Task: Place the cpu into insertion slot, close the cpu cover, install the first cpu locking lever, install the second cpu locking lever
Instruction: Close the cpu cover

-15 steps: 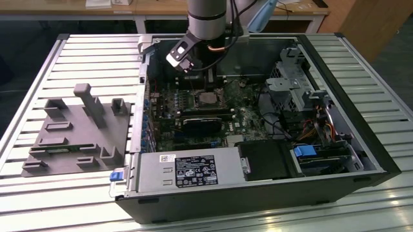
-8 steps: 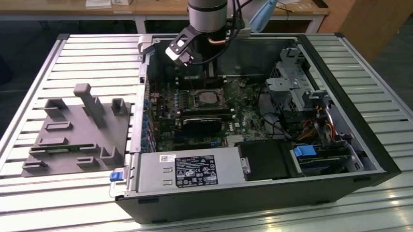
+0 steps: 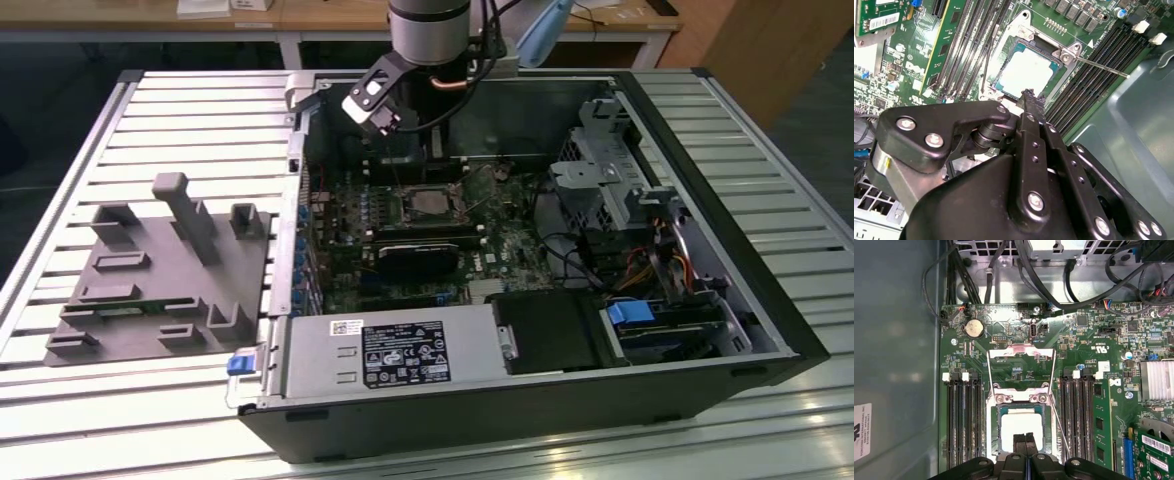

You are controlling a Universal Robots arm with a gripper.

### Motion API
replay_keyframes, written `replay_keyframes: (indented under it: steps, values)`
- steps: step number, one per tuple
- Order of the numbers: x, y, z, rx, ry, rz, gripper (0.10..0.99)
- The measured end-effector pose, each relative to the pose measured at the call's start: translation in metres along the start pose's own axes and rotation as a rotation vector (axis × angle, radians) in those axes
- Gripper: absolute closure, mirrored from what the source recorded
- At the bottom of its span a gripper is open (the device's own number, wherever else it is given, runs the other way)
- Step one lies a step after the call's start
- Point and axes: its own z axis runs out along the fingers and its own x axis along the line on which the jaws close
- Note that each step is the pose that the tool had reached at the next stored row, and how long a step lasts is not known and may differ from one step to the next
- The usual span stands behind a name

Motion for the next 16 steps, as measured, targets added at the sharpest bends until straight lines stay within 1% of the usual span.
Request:
replay_keyframes:
  steps: [11,14,16]
  values:
    - [0.0,0.0004,-0.0004,0.0,-0.0001,0.0,0.984]
    - [0.0002,0.004,0.0,0.0,-0.0001,0.0,0.984]
    - [0.0004,0.0081,0.0004,0.0,-0.0001,0.0,0.984]
